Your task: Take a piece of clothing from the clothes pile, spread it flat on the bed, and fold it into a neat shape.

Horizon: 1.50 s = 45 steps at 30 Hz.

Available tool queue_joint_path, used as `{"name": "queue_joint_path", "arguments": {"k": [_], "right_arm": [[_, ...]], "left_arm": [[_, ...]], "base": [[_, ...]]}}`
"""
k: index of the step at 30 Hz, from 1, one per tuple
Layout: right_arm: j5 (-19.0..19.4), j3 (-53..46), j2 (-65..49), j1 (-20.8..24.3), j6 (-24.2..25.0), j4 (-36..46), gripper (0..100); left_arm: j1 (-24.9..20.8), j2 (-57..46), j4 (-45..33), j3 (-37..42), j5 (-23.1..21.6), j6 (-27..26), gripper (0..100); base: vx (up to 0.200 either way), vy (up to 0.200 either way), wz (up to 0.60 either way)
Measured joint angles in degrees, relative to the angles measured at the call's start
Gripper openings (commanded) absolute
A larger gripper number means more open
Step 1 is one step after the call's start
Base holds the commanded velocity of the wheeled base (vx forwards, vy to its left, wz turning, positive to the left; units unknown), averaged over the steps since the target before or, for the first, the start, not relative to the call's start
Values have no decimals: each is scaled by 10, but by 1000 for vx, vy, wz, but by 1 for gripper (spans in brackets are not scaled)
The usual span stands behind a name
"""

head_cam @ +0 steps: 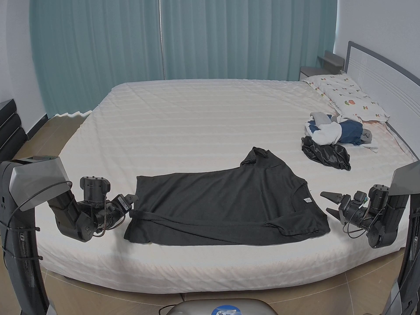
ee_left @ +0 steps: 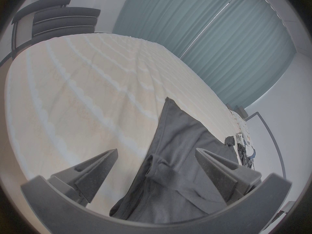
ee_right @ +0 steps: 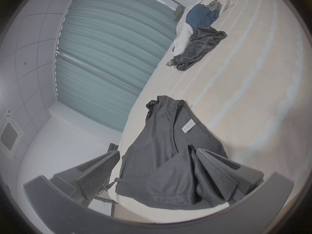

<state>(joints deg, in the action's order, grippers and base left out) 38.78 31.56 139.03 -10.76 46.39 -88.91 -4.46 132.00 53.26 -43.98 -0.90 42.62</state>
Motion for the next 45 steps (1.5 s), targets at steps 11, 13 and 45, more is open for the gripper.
{"name": "queue_joint_path", "arguments": {"k": [11, 13, 45], "right_arm": [[0, -20, -13, -9, -1, -1, 100], [0, -22, -14, -9, -2, -1, 100], [0, -31, -3, -5, -24, -1, 100]], "left_arm": [[-6, -33, -14, 44, -27, -6, 100], [-8, -51, -36, 55, -38, -7, 100], [-154, -89, -197, 43, -21, -31, 100]], "base": [[36, 0, 0], [0, 0, 0], [0, 0, 0]]}}
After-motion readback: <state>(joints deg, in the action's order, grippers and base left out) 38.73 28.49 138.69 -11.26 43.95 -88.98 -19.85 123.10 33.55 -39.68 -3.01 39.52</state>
